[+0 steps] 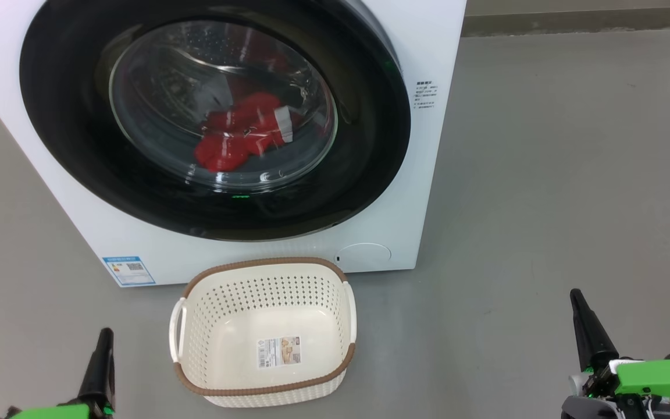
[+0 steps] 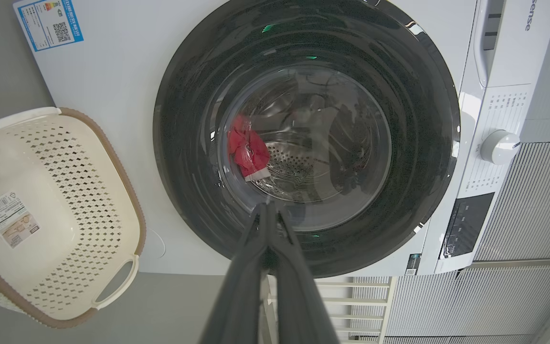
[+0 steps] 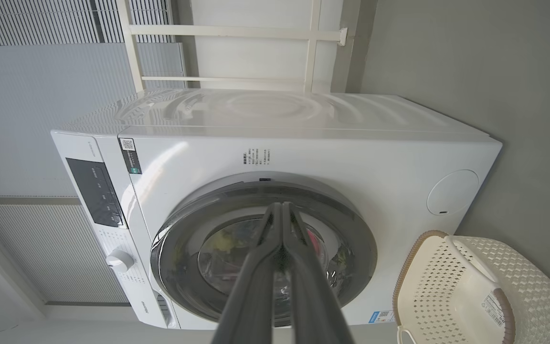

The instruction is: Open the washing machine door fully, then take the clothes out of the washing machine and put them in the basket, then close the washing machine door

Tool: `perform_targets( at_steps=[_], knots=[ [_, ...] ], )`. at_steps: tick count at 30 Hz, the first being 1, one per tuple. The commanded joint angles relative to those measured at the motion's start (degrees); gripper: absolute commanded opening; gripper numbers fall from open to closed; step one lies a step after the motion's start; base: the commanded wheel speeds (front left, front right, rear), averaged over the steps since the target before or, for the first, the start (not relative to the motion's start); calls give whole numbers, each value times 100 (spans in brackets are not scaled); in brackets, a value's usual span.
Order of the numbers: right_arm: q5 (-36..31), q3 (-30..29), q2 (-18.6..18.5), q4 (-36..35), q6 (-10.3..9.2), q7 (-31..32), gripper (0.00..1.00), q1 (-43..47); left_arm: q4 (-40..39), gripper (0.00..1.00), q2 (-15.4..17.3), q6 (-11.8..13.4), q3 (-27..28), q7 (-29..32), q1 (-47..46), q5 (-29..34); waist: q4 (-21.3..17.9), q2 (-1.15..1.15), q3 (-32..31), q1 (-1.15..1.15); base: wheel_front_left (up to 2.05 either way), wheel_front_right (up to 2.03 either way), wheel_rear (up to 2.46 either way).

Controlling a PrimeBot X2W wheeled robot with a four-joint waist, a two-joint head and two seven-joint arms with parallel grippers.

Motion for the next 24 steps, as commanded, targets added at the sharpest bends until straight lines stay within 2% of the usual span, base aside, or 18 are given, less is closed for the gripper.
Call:
perform_targets(
  at_steps=[1,6,11,15,24],
  knots=[
    [1,1,0,-2,0,0,100,-1,-1,100,0,0,1,-1,-1,0,0,0,0,0,0,0,0],
    [14,21,27,161,0,-24,100,42,139,100,-60,6,-28,-29,95,8,2,0,4,1,0,0,0],
    [35,77,25,93,1,-86,100,3,64,100,-54,4,-47,-105,84,31,3,0,-9,13,0,0,0],
    [31,129,23,39,1,-142,100,-19,-7,100,-47,2,-63,-172,85,63,4,0,4,1,0,0,0],
    [-70,260,0,-94,1,-261,100,-86,-145,100,-7,-3,-114,-310,70,179,11,0,21,0,0,0,0]
  ],
)
